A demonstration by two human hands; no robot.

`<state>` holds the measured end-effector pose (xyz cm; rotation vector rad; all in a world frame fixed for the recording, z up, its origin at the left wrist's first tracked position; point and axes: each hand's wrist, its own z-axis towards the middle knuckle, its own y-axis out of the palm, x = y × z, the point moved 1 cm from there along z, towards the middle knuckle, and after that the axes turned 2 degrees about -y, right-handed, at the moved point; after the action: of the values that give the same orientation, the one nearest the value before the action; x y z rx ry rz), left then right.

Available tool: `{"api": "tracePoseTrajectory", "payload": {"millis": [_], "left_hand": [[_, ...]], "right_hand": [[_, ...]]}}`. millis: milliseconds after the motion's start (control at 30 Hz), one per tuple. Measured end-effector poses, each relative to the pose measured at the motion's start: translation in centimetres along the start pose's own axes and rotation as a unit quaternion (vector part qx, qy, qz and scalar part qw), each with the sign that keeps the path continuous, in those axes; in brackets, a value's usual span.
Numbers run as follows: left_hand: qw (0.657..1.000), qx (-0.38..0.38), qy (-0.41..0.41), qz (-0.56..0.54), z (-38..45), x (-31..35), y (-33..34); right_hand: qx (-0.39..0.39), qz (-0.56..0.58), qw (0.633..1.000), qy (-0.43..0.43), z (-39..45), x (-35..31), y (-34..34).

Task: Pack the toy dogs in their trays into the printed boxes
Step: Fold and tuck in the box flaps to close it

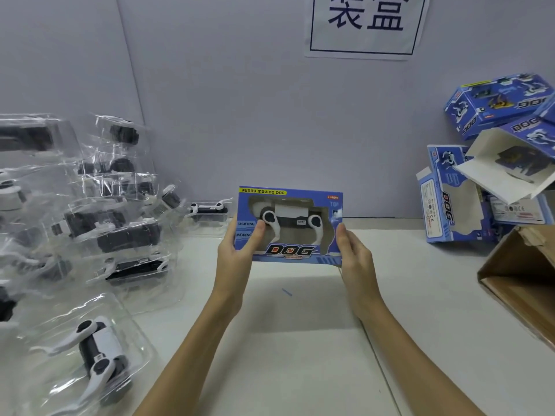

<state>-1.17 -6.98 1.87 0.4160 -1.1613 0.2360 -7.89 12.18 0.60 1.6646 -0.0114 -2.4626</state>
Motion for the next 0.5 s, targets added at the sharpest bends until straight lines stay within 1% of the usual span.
{"api": "tracePoseTrajectory", "payload": {"millis": [100, 200, 300, 367, 433, 500], "left_hand": [[0.999, -0.022, -0.033, 0.015, 0.4, 0.5, -0.2], [0.996, -0.008, -0.081, 0.030, 0.5, 0.6, -0.3], [0.997, 0.025, -0.062, 0.037, 0.6, 0.2, -0.6], [0.998, 0.023, -0.053, 0.032, 0.6, 0.0, -0.7], [0.998, 0.017, -0.057, 0.021, 0.7, -0.5, -0.8], [0.997, 0.033, -0.072, 0.001, 0.6, -0.8, -0.9]], "right_hand": [[0.004, 0.004, 1.000, -0.001, 0.3, -0.4, -0.1], [-0.040, -0.005, 0.999, 0.003, 0.6, -0.5, -0.8], [-0.085, -0.012, 0.996, 0.001, 0.5, -0.7, -1.5], [-0.106, -0.017, 0.994, 0.009, 0.3, -0.6, -1.6], [-0.122, -0.026, 0.992, 0.022, 0.2, -0.4, -1.4], [-0.137, -0.034, 0.989, 0.040, 0.1, -0.3, -1.2]]}}
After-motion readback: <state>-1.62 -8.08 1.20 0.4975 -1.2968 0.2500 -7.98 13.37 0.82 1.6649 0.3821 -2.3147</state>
